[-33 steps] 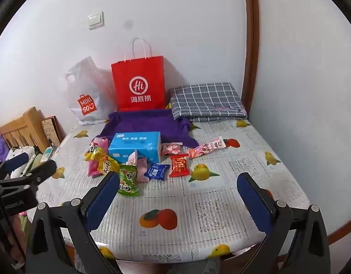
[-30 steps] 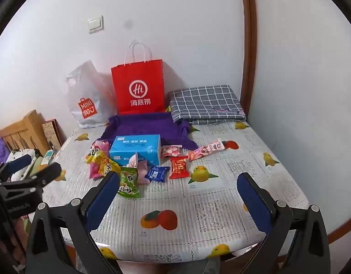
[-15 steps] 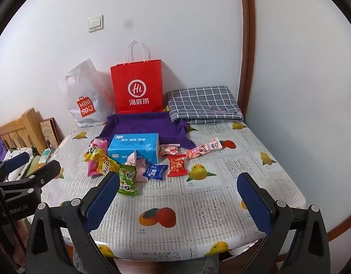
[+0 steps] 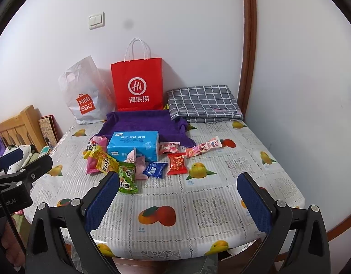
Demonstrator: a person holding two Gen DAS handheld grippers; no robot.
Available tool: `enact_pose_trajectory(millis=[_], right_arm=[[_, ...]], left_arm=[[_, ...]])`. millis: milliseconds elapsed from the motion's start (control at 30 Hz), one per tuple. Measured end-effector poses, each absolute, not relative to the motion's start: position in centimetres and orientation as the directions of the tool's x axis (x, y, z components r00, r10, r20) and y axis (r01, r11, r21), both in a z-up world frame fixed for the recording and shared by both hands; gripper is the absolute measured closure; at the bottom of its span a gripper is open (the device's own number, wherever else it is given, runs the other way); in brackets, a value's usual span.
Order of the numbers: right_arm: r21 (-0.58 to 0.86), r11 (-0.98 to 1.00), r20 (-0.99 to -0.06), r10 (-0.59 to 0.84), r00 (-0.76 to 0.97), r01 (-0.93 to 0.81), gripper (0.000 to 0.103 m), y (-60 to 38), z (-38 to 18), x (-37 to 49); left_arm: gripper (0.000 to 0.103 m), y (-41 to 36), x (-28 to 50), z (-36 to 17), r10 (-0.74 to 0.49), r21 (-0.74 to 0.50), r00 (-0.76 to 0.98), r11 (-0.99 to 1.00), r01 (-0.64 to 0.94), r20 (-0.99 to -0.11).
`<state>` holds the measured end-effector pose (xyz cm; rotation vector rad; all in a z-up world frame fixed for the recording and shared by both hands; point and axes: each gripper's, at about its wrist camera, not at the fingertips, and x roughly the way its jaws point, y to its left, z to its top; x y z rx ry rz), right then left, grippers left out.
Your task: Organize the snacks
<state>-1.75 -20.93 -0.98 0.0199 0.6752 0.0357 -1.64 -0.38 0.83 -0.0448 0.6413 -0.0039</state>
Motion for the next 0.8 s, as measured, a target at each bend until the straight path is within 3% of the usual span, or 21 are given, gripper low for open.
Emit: enact_pose_trajectory(millis=[800], right_arm=[[0.017,1.0,-0.617,0.031,0.787,-0.026,0.001,-20.64,-0.74,-1.87]], left_arm=[[0.0,-0.41,-1.93,1.36,0.01,-0.026,0.815,0.999,-0.03,-0.579]])
